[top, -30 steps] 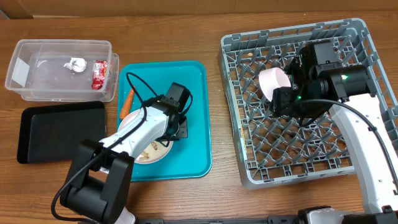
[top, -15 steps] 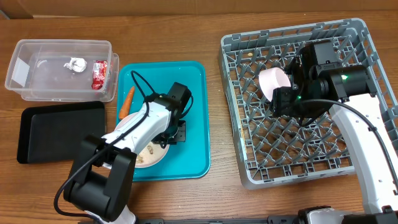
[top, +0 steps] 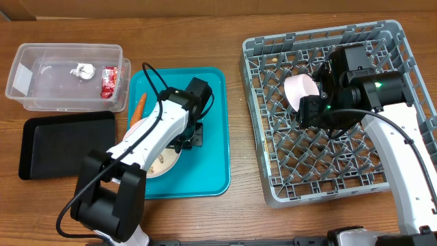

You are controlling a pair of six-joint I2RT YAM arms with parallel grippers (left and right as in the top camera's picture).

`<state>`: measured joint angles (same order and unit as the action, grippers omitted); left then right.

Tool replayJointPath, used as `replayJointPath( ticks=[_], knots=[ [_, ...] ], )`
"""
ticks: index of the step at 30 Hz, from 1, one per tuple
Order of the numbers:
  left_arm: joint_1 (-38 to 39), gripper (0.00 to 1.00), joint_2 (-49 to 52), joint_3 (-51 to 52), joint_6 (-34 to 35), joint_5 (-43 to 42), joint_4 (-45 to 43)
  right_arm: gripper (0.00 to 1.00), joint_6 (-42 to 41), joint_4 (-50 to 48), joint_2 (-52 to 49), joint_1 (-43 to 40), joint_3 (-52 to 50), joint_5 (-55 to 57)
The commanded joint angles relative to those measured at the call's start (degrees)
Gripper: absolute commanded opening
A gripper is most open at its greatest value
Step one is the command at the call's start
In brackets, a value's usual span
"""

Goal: Sort waste into correct bins and load items into the dishwasher
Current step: 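Grasp the white plate rim with the left gripper and lift it, then tilt the plate over the black tray to dump rice and peanuts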

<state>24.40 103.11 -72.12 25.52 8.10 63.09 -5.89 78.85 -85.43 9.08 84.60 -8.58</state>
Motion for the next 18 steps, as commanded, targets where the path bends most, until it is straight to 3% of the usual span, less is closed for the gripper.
replayJointPath(
  ticks=[1, 13, 18],
  knots=[
    [-0.02, 0.04, 0.44, -2.6, 1.31, 2.64, 1.7, 0.63, 0.35, -0.28, 1.2, -0.11, 0.55, -0.07],
    [-0.24, 0.04, 0.22, -12.94, 1.33, 6.08, 10.51, 0.63, 0.35, -0.24, 1.2, -0.11, 0.55, -0.07],
    [-3.78, 0.04, -0.94, -15.13, 1.73, 5.84, 13.07, 0.63, 0.35, -0.04, 1.2, -0.11, 0.55, -0.04]
  ],
)
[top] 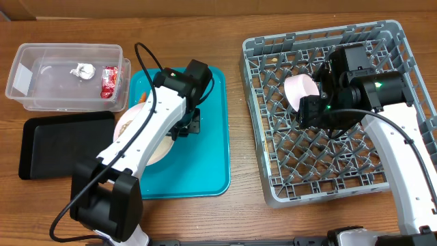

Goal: Sort waste into correct bins and load items into the dishwasher
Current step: 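Tilt the plate over the black tray to dump rice and peanuts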

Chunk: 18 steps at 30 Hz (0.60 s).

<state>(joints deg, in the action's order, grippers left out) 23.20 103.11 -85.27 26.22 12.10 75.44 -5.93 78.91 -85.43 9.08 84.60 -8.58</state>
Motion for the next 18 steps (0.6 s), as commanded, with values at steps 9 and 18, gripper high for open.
replayJointPath(
  ticks=[9, 18],
  knots=[
    [-20.33, 0.04, -7.45, -1.99, -7.69, -3.5, -0.17, 0.63, 0.39, -0.13, 1.2, -0.11, 0.55, -0.07],
    [-37.27, 0.04, -7.45, -1.97, -16.0, -16.65, -6.8, 0.63, 0.17, -0.11, 1.2, -0.11, 0.55, -0.09]
  ],
)
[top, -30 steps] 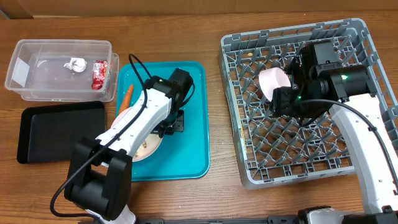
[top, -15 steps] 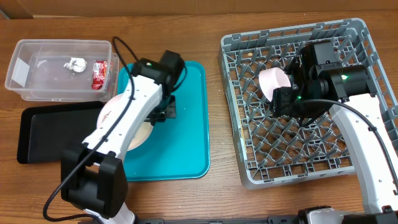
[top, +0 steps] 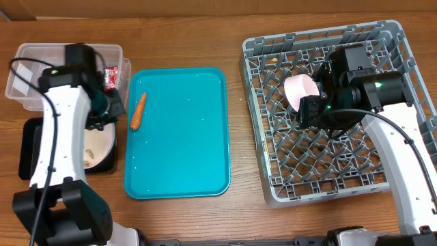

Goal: Sort waste into correct bins and load items into the dishwasher
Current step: 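Tilt the plate over the black tray to dump rice and peanuts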

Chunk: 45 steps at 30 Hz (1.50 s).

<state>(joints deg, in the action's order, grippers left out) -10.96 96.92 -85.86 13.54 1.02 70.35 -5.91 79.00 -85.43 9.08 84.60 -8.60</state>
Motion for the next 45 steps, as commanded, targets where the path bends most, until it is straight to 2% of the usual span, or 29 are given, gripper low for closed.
replayJointPath(
  ticks=[1, 12, 19, 24, 28, 31, 33, 36, 38, 43, 44, 45],
  knots=[
    [-3.93, 0.04, -1.27, -1.4, -3.34, -6.71, -2.38, 0.63, 0.13, -0.2, 1.2, -0.11, 0.55, -0.07],
    [-13.73, 0.04, -1.25, -1.36, -2.14, -20.11, -6.6, 0.63, 0.15, -0.2, 1.2, -0.11, 0.55, -0.04],
    [-21.24, 0.04, -1.25, -1.36, -2.84, -36.0, -4.07, 0.63, 0.15, -0.2, 1.2, -0.11, 0.55, -0.04],
    [-24.35, 0.04, -1.25, -1.36, -7.02, -43.08, -2.64, 0.63, 0.15, -0.2, 1.2, -0.11, 0.55, -0.04],
    [-27.78, 0.04, -1.25, -1.36, -15.28, -50.62, -1.27, 0.63, 0.15, -0.2, 1.2, -0.11, 0.55, -0.04],
    [-29.18, 0.04, -1.25, -1.36, -18.29, -51.76, -0.13, 0.63, 0.15, -0.22, 1.2, -0.11, 0.55, -0.02],
    [-29.51, 0.04, -1.25, -1.36, -23.78, -56.61, 1.57, 0.63, 0.15, -0.22, 1.2, -0.11, 0.55, -0.02],
    [-29.64, 0.04, -1.25, -1.31, -24.46, -56.15, 1.68, 0.63, 0.17, -0.22, 1.2, -0.11, 0.55, -0.02],
    [-29.64, 0.04, -1.25, -1.31, -27.61, -58.53, 2.69, 0.63, 0.17, -0.2, 1.2, -0.11, 0.55, -0.02],
    [-29.64, 0.04, -1.22, -1.29, -25.49, -56.35, 2.27, 0.63, 0.17, -0.22, 1.2, -0.11, 0.55, 0.0],
    [-29.77, 0.04, -1.14, -1.29, -28.72, -60.41, 4.11, 0.63, 0.2, -0.22, 1.2, -0.11, 0.55, 0.0],
    [-29.92, 0.04, -1.09, -1.29, -29.86, -58.71, 3.28, 0.63, 0.17, -0.2, 1.2, -0.11, 0.55, -0.02]
  ],
)
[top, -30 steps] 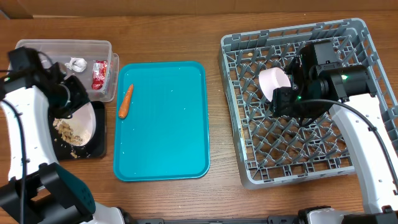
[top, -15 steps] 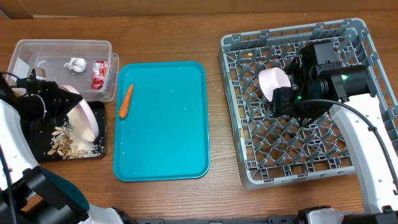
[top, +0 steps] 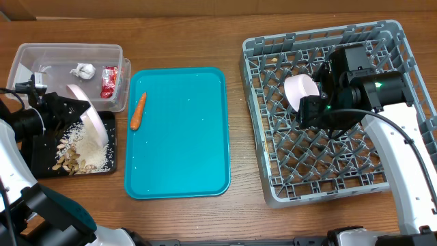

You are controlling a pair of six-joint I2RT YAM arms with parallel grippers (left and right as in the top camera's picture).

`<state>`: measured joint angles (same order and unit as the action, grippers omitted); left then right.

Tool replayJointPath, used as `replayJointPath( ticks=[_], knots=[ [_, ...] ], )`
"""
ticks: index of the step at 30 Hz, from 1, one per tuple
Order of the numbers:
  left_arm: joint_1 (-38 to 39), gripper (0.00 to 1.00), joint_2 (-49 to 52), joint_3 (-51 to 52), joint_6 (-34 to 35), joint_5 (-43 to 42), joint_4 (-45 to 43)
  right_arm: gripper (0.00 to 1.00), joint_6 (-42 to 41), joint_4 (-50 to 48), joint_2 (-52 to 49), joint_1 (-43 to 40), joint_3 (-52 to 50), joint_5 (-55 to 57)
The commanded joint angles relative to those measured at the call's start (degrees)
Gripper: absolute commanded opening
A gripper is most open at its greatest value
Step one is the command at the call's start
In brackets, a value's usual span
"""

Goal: Sort waste into correct bins and load items into the dishwasher
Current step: 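Tilt the plate over the black tray to dump rice and peanuts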

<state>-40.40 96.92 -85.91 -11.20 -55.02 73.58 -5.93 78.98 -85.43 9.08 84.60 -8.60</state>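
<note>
My left gripper (top: 68, 108) is shut on the rim of a white plate (top: 93, 117), which is tilted steeply over the black tray (top: 68, 175). Rice and food scraps (top: 78, 152) lie heaped in that tray below the plate. An orange carrot (top: 137, 111) rests at the left edge of the teal tray (top: 181, 137). In the grey dish rack (top: 328, 171) a pink cup (top: 298, 89) lies on its side, and my right gripper (top: 311, 104) is right against it. Whether the right gripper's fingers hold the cup is hidden.
A clear plastic bin (top: 41, 51) at the back left holds a crumpled white wad (top: 83, 69) and a red wrapper (top: 109, 82). The rack's walls rise around the right arm. Bare wood lies between the teal tray and the rack.
The left gripper has shifted further left and tipped the plate steeply. The food that was on the plate now lies in the black tray. The right arm has not moved.
My left gripper was at the plate of food on the teal tray. Then the plate was further left on that tray, then held level over the black tray. Now it is tipped and its food lies in the black tray. The right arm stayed at the cup throughout.
</note>
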Motion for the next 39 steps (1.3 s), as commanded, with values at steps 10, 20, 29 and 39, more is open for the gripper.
replayJointPath(
  ticks=[10, 20, 29, 39],
  knots=[
    [-3.98, 0.04, -0.61, -0.37, -0.7, -3.41, 2.64, 0.63, 0.2, -0.15, 1.2, -0.11, 0.55, -0.02],
    [-2.27, 0.04, -0.37, -0.37, -6.05, -4.9, 5.75, 0.63, 0.2, -0.31, 1.2, -0.11, 0.55, -0.02],
    [25.92, 0.04, -0.81, -0.37, -1.46, 9.27, 4.09, 0.63, 0.17, -0.87, 1.2, -0.11, 0.55, -0.07],
    [61.55, 0.04, 8.26, -0.37, 27.76, 44.02, -9.18, 0.63, 0.17, -0.83, 1.2, -0.11, 0.55, -0.04]
  ],
)
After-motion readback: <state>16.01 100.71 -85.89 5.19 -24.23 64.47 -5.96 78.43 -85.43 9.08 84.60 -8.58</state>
